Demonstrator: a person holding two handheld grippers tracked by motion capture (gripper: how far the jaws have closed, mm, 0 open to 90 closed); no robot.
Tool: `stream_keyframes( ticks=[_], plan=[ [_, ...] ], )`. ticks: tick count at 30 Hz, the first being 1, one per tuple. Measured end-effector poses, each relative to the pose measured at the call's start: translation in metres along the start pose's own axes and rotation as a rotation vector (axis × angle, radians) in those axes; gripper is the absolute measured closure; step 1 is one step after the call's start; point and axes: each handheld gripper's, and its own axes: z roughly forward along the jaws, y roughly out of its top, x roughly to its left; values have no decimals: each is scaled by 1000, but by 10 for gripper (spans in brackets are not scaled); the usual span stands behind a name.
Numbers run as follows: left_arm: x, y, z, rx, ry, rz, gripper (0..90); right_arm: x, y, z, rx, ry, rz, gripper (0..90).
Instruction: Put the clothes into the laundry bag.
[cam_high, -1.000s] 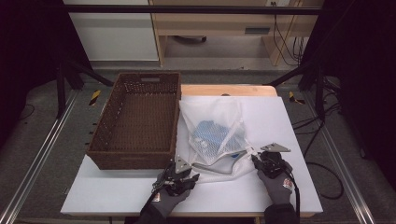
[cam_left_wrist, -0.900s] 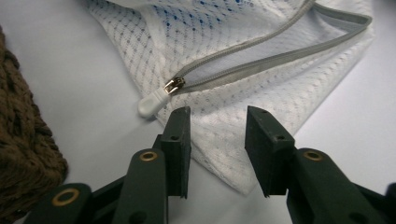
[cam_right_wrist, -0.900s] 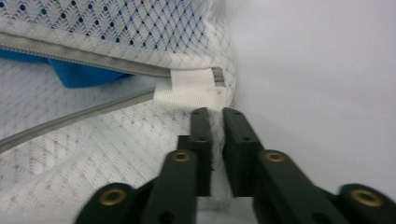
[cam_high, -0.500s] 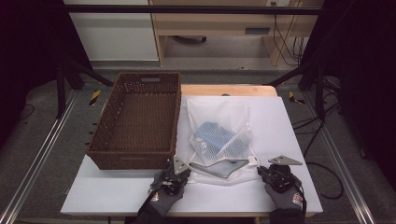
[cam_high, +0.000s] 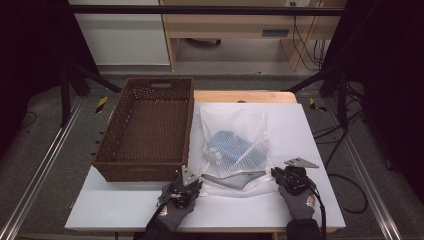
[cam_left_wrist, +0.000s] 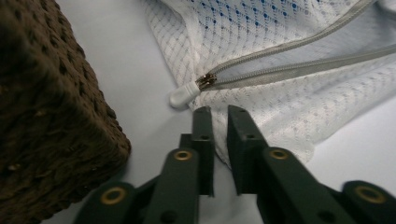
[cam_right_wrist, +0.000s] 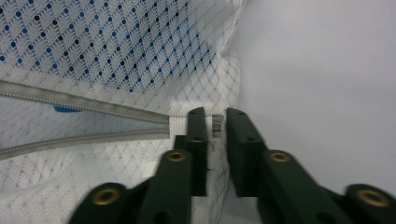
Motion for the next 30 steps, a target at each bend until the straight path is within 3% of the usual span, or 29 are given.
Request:
stream_keyframes(
  ticks=[4,11,12,14,17,19,20,21,22,26,30],
  plan=[
    [3,0,-1,1,-8,-10,884,1,-6,-9,3,-21,8,876],
    [7,-4,-2,-19,-18,-19,878,-4,-15,-15,-14,-4,11,847],
    [10,-5,-3,-34,-27,-18,849,-5,-14,-16,-18,-9,8,780],
    [11,-6,-5,-51,-27,-19,832,-5,-14,-17,-24,-9,3,744],
    [17,-5,-15,-121,-64,-28,733,-8,-12,-22,-93,-15,1,579],
    [17,-5,-17,-130,-70,-31,681,-8,-11,-24,-109,-18,-6,541],
    [19,-7,-22,-148,-95,-22,652,-9,-10,-27,-136,-24,-15,440],
    [19,-7,-22,-148,-95,-22,629,-9,-10,-27,-136,-24,-15,440],
    [20,-8,-25,-155,-98,-20,611,-11,-9,-30,-155,-31,-17,361],
    [25,-15,-32,-153,-116,-8,523,-17,-8,-33,-170,-47,-7,261],
    [31,-18,-37,-148,-115,-21,473,-22,-9,-34,-174,-49,4,218]
  ],
)
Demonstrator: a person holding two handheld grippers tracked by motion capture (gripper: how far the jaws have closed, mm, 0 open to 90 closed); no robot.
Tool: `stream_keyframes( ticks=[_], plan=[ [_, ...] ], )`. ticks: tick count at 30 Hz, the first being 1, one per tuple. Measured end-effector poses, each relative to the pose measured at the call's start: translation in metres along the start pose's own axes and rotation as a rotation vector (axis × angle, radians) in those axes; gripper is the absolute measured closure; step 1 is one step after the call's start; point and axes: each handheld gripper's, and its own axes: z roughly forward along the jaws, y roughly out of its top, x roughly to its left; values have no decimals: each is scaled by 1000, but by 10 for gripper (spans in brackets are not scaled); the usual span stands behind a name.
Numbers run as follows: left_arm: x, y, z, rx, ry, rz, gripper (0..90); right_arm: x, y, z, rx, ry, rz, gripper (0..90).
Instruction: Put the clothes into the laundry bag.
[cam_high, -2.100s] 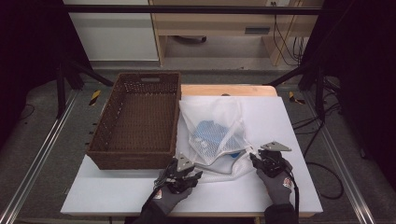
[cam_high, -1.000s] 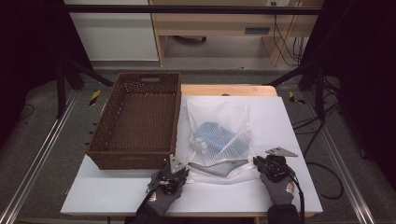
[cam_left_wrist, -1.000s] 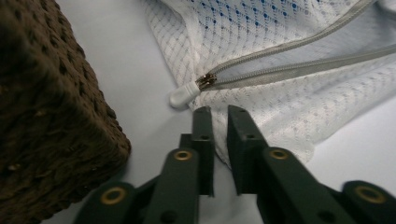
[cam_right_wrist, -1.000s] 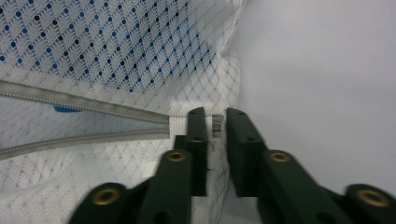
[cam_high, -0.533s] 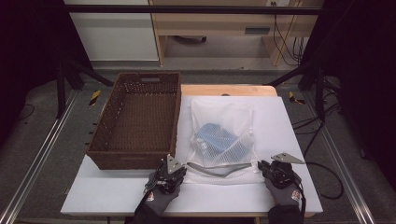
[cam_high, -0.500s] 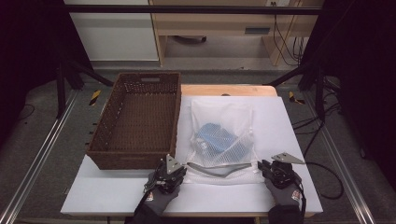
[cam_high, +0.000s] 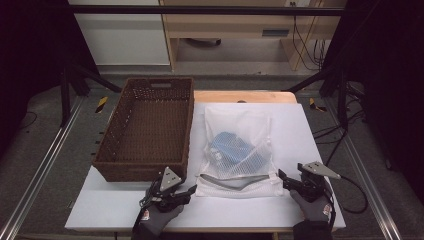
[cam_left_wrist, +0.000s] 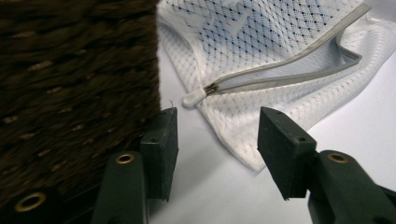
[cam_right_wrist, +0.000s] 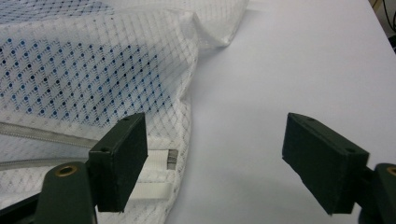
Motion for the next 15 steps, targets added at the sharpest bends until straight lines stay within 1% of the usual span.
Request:
stream_keyframes(
  ticks=[5,8,9,10,14,15],
  plan=[
    [5,-4,-6,2,7,1,433,-4,0,0,0,-5,4,191],
    [12,-8,-12,-1,18,-2,408,-6,0,-2,3,-7,9,175],
    [12,-8,-12,-1,18,-2,401,-6,0,-2,3,-7,9,175],
    [16,-11,-16,-3,31,-5,398,-8,0,-2,7,-9,13,171],
    [24,-15,-21,-5,49,-17,383,-11,-1,-2,12,-17,17,163],
    [24,-15,-21,-5,49,-17,379,-11,-1,-2,12,-17,17,163]
  ],
)
